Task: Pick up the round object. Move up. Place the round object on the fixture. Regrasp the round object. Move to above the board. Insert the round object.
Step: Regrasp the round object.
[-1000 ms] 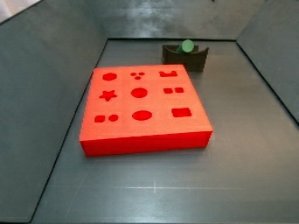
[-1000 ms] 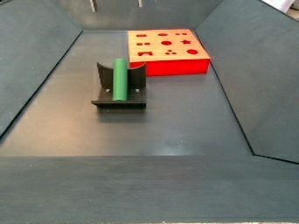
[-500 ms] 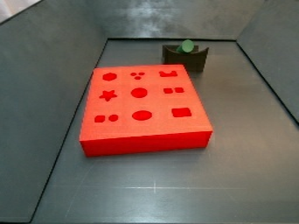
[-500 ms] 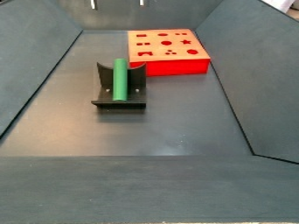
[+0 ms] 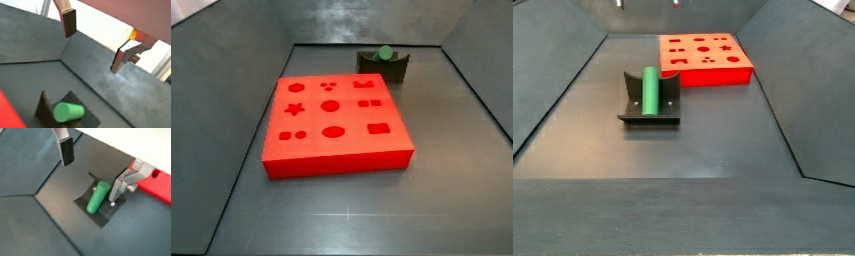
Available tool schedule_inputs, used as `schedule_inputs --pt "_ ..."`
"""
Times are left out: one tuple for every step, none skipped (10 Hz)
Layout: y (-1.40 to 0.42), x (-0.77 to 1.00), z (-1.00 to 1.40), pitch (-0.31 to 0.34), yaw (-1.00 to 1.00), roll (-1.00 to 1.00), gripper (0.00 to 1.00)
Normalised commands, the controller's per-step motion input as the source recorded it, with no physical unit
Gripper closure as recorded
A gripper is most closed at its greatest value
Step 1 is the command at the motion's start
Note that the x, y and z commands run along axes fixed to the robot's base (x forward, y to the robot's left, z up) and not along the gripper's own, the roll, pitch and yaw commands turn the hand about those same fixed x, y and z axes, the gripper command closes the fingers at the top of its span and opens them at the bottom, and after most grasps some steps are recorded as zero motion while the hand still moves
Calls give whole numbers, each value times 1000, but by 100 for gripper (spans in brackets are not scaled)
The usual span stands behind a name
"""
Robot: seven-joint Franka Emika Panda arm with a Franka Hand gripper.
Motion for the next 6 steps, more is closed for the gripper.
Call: schedule_inputs --pt "-46 120 -25 198 144 1000 0" --pt "-50 123 -25 214 172 1000 0" --pt "-52 135 -25 202 212 830 0" --pt "-52 146 -27 178 228 656 0" --pt "-56 161 -26 149 240 481 0" --pt "-50 174 -23 119 246 326 0"
